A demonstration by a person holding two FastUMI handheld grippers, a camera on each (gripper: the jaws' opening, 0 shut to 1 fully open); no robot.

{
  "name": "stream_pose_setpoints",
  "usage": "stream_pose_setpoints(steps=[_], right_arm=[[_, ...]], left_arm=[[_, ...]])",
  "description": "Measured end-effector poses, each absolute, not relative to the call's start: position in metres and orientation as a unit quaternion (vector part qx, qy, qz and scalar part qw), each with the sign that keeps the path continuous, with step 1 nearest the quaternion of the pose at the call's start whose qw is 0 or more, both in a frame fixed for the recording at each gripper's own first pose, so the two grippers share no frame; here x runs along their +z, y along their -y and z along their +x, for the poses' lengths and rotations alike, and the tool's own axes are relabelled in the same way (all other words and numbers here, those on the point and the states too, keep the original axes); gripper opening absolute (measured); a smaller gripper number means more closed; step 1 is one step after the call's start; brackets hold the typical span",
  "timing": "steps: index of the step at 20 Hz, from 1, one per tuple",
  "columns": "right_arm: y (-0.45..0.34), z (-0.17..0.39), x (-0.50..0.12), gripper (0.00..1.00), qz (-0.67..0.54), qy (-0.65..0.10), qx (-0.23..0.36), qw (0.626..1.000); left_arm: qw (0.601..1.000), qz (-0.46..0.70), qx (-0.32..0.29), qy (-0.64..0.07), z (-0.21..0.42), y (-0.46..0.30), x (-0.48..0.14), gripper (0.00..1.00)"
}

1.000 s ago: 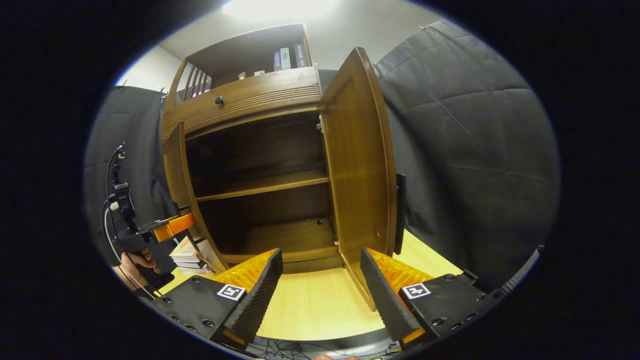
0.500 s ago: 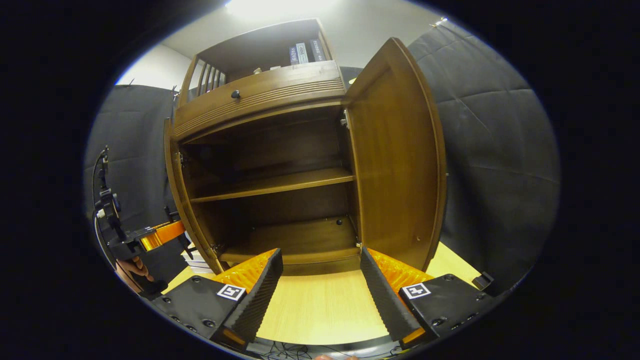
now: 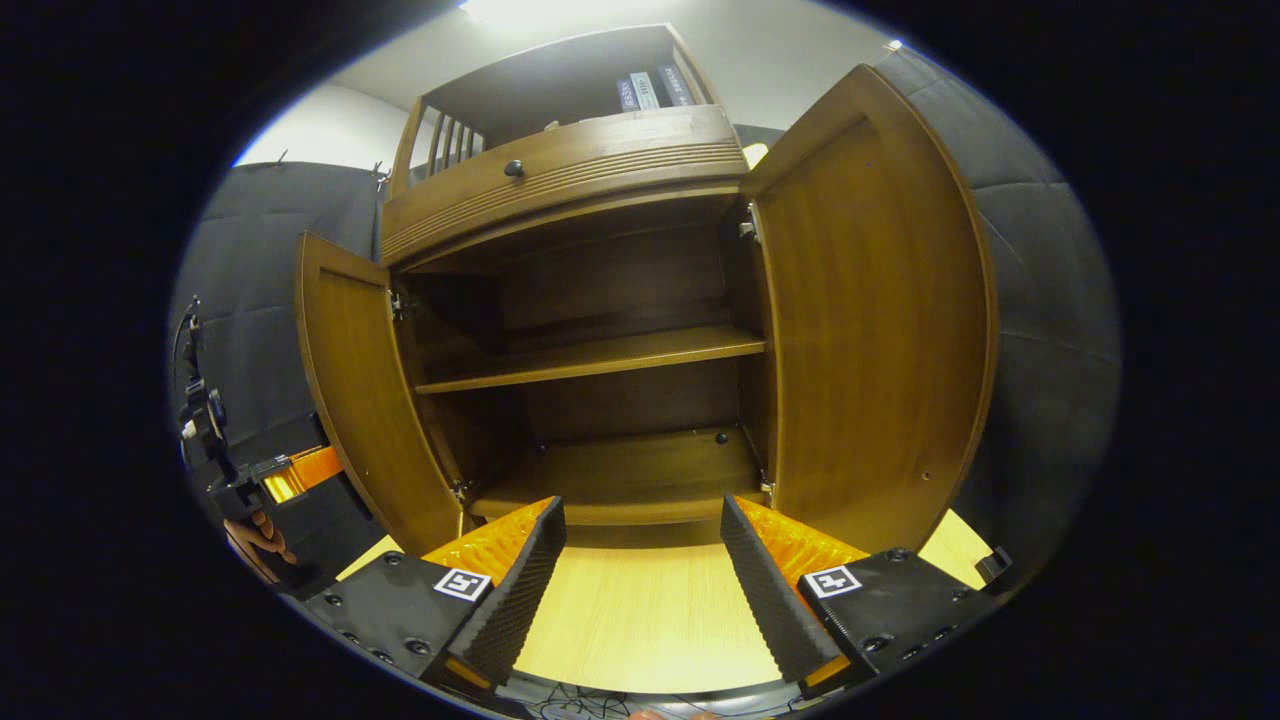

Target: Open the right door of the double-door shoe cabinet with the right hand, and open the left door with the left hand.

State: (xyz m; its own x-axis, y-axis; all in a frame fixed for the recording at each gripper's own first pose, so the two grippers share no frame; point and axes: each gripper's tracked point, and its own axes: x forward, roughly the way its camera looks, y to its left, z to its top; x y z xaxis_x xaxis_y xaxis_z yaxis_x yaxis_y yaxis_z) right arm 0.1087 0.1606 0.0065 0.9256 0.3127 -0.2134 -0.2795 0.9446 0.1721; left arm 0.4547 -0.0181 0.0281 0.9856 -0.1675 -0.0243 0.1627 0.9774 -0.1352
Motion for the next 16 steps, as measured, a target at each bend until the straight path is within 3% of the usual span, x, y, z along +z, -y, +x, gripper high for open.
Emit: stream_pose_setpoints(steps=[1,16], right_arm=[[-0.165,0.109,0.007,0.93,0.068,-0.121,0.157,0.978],[-0.193,0.108,0.004,0.92,0.059,-0.127,0.179,0.974]], left_arm=[[0.995,-0.066,-0.079,-0.016,0.451,0.015,0.025,0.13],[0.996,-0.068,-0.059,-0.011,0.440,-0.048,0.018,0.12]])
